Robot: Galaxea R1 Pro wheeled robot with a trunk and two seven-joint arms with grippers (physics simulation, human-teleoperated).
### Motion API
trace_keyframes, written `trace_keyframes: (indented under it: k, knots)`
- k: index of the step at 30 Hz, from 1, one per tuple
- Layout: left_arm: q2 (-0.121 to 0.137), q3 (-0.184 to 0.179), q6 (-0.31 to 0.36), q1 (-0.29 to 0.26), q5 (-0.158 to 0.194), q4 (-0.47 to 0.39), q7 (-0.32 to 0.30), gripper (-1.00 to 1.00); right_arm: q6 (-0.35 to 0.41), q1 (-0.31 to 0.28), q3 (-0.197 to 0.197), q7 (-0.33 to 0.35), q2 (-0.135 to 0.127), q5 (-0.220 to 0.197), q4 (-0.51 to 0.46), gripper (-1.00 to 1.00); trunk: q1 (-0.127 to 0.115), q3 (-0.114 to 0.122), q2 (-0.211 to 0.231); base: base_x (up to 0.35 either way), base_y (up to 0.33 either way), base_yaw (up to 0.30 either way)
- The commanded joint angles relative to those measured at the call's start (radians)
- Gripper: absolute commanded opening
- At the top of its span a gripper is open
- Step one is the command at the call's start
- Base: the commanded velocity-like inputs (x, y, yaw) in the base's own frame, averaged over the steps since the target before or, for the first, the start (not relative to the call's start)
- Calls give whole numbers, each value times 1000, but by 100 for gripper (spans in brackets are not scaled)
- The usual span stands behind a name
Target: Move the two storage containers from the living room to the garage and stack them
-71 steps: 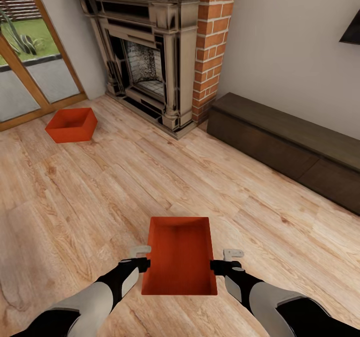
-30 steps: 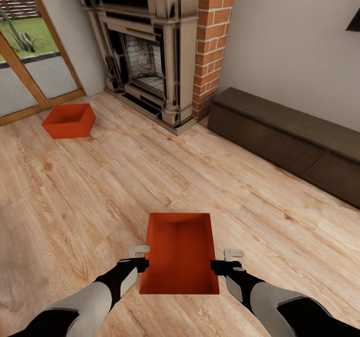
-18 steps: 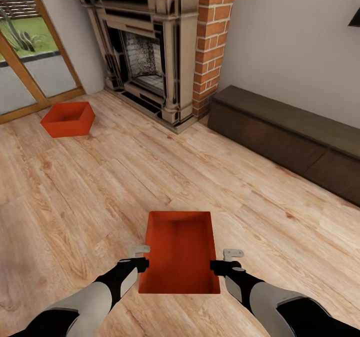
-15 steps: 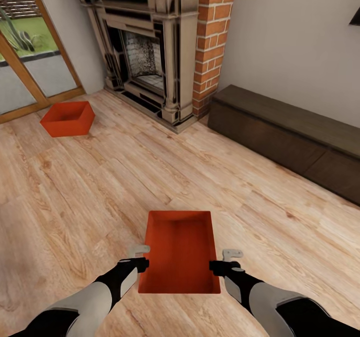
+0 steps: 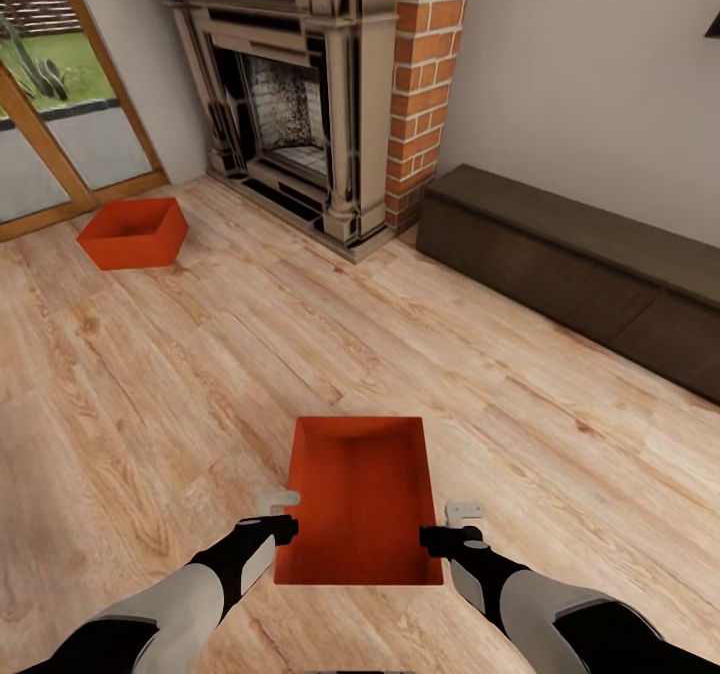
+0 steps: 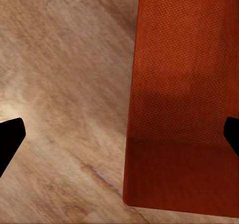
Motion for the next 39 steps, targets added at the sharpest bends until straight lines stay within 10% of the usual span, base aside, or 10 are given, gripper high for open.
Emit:
trace_keyframes:
  k: [1,39]
  knots:
    - [0,-4,5,0,10,-2,4,100,-6,-1,9,-2,0,-10,3,100,4,-4,-8,0,0,0]
    - [1,-3,5,0,10,2,4,100,-5,-1,9,-2,0,-10,2,100,149,-123,-274,0,0,0]
